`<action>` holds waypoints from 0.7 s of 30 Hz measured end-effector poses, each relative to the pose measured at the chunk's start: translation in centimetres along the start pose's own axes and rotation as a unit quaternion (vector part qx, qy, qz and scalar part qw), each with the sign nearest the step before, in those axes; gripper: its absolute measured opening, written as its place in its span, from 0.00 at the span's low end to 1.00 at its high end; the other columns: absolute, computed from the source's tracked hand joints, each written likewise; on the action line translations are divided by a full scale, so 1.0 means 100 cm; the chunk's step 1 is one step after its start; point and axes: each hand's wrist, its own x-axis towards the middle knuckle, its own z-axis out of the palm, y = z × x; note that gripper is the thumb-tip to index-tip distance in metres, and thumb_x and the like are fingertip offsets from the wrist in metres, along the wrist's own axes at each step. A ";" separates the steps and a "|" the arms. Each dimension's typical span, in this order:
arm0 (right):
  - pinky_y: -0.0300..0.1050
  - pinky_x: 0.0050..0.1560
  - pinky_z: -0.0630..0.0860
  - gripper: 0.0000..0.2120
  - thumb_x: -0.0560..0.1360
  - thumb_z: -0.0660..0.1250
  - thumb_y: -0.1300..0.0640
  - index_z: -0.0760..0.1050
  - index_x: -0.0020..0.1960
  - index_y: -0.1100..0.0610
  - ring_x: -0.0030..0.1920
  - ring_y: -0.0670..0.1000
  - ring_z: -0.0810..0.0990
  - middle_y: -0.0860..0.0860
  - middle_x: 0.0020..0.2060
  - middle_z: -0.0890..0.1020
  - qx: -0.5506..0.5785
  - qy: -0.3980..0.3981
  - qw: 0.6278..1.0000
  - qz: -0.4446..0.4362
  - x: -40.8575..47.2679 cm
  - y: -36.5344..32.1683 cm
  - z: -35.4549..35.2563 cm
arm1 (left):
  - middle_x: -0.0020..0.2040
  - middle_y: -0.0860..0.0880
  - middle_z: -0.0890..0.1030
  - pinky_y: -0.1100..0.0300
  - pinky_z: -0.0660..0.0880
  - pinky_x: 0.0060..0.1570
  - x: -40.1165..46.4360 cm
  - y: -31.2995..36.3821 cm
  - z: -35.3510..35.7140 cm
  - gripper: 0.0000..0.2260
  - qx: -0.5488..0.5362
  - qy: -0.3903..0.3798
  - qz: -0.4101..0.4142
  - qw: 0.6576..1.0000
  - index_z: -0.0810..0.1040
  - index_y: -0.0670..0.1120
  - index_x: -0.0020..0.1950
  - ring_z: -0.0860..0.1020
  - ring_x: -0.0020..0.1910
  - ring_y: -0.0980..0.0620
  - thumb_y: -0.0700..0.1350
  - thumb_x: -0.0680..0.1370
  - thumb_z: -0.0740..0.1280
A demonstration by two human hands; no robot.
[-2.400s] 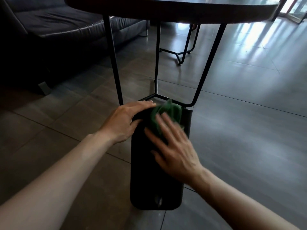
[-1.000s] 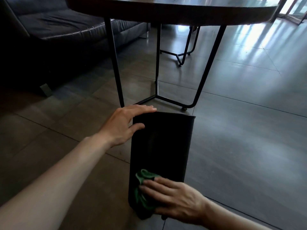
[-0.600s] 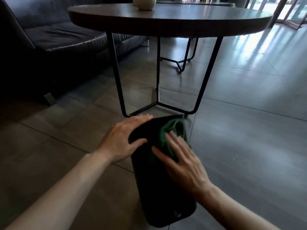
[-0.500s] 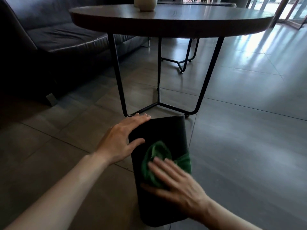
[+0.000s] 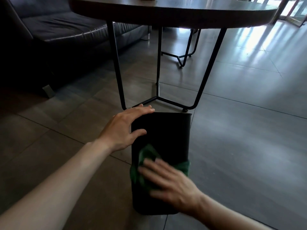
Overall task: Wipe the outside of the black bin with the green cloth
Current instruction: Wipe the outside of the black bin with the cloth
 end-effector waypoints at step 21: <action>0.47 0.84 0.45 0.19 0.87 0.51 0.43 0.73 0.72 0.40 0.76 0.47 0.68 0.41 0.72 0.76 -0.047 -0.166 0.985 0.023 -0.051 -0.055 0.006 | 0.73 0.64 0.73 0.46 0.64 0.77 -0.011 -0.003 -0.005 0.32 -0.028 -0.018 -0.024 0.999 0.70 0.64 0.72 0.62 0.78 0.63 0.43 0.74 0.76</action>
